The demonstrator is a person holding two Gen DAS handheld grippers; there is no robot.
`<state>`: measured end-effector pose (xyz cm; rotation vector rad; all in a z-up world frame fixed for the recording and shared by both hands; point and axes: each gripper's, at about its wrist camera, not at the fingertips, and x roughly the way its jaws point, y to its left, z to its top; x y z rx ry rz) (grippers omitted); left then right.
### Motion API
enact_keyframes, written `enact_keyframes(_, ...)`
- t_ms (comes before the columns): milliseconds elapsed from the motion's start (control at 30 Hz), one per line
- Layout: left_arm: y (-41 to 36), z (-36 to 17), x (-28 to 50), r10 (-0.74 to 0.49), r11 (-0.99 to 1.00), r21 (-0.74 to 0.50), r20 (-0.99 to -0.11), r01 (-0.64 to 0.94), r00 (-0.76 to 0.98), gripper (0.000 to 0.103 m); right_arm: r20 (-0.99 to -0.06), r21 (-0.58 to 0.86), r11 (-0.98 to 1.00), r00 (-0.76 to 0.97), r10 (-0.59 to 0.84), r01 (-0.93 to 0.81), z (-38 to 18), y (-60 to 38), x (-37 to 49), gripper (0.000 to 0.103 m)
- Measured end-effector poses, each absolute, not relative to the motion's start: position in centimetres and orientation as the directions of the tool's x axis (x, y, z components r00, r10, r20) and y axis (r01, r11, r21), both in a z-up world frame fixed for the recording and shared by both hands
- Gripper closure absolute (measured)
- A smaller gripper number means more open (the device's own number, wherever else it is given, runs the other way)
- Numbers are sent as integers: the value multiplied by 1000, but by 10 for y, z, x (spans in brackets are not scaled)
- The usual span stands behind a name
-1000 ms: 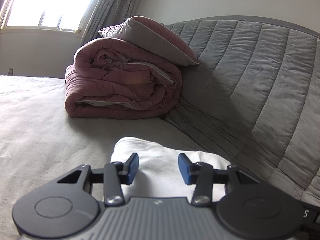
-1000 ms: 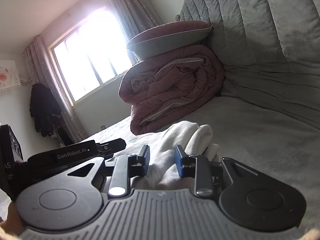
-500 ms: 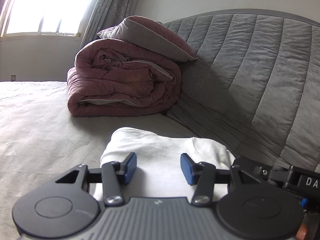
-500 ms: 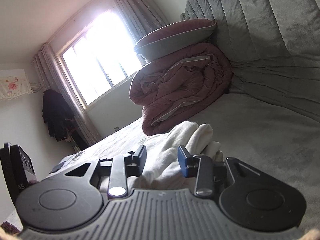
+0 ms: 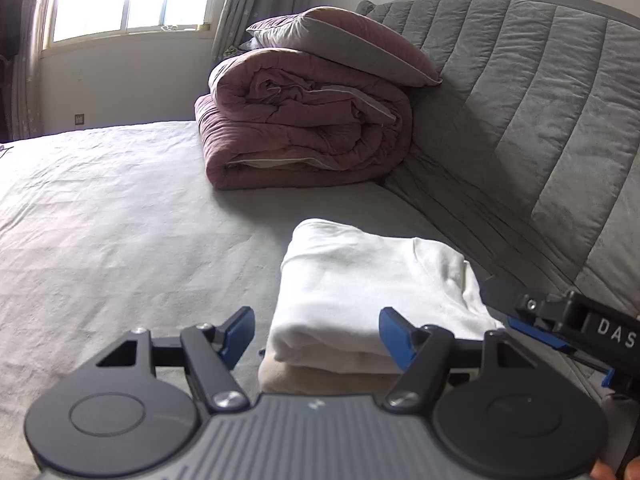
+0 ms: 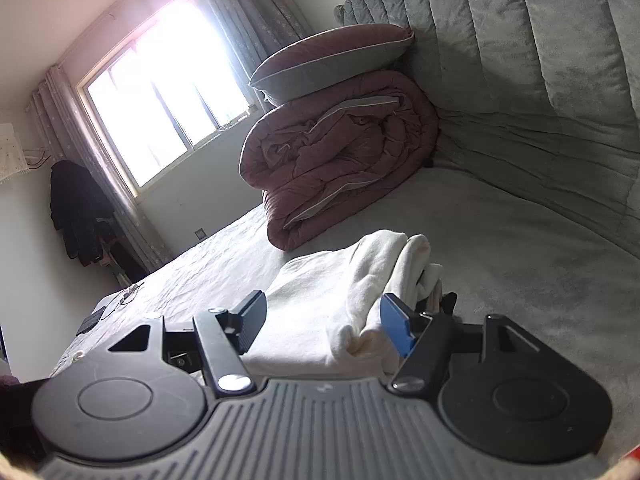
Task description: Fold clothes
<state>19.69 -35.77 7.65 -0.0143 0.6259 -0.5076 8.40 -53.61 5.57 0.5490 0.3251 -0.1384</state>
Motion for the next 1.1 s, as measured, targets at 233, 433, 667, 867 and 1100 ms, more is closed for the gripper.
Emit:
enact_keyframes(233,-340,99,170,-415,894,-141,-622,426,664,23,-390,469,846,919,-57,252,82,-507,52,31)
enact_keyframes(433,-326,112,148,-400,898,-145,-662,415,634,20,-423,449,846,902,-80,286,93,-484,32,30)
enact_keyframes(667,-314,121,132,-377,908,-142,-690,395,618,11,-445,437,840,889,-110,322,104,-461,11,9)
enact_keyframes(867,-304,125,118,-342,917,-114,-715,382,609,3,-475,415,831,867,-148,370,108,-447,-4,0)
enact_keyframes(1100,-301,120,107,-309,907,-68,-777,415,549,1,-558,375,822,813,-170,429,99,-434,-19,0)
